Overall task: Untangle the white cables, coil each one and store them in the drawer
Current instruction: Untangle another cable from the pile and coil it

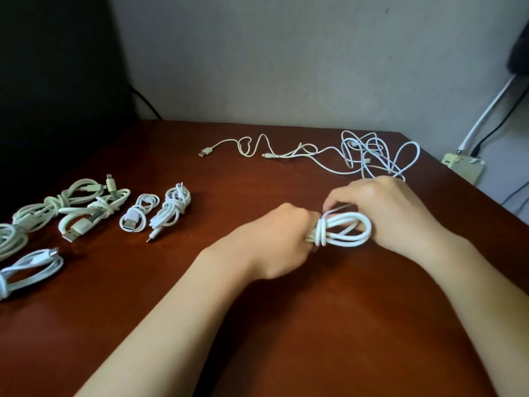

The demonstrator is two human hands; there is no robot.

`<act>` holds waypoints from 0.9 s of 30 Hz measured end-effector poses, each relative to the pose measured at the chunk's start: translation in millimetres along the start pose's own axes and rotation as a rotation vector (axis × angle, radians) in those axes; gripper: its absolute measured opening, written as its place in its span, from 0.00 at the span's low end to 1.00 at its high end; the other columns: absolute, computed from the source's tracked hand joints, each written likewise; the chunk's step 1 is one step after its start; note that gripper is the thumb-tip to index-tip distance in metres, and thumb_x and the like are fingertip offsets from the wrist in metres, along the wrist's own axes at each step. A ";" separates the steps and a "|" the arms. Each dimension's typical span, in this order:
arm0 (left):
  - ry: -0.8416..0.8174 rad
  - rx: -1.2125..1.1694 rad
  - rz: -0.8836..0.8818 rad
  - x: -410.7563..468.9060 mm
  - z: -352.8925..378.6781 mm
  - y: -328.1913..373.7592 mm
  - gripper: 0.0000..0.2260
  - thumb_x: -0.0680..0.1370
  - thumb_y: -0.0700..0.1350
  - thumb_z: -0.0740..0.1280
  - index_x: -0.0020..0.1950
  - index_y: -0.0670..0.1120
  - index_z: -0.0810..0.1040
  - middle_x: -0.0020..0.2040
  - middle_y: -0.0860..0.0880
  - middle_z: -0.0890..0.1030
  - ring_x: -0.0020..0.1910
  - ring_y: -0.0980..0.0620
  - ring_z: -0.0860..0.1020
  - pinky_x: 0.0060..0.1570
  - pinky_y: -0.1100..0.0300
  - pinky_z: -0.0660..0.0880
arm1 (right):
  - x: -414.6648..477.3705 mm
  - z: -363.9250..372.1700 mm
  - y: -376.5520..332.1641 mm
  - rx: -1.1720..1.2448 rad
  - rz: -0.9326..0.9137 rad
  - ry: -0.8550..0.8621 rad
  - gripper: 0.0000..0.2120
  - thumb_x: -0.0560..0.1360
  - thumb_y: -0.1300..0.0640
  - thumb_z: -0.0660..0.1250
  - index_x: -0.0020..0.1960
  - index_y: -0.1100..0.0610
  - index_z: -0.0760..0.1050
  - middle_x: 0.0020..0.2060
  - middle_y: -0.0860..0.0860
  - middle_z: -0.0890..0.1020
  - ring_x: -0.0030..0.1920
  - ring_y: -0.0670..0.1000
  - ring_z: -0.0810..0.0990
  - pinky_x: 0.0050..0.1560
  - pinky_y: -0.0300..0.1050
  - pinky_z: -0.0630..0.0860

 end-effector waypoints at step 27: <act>0.214 -0.570 -0.433 0.1 -9.4 -32.0 0.17 0.78 0.37 0.60 0.29 0.46 0.72 0.24 0.50 0.66 0.21 0.53 0.63 0.23 0.65 0.59 | -9.8 -24.1 -47.4 0.248 -0.072 0.546 0.06 0.69 0.55 0.73 0.38 0.57 0.83 0.27 0.50 0.79 0.28 0.47 0.70 0.30 0.41 0.70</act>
Point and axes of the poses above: each hand's wrist, its own x-axis towards the middle knuckle, its own z-axis out of the palm, y = z × x, the point moved 5 cm from there along x, towards the middle knuckle
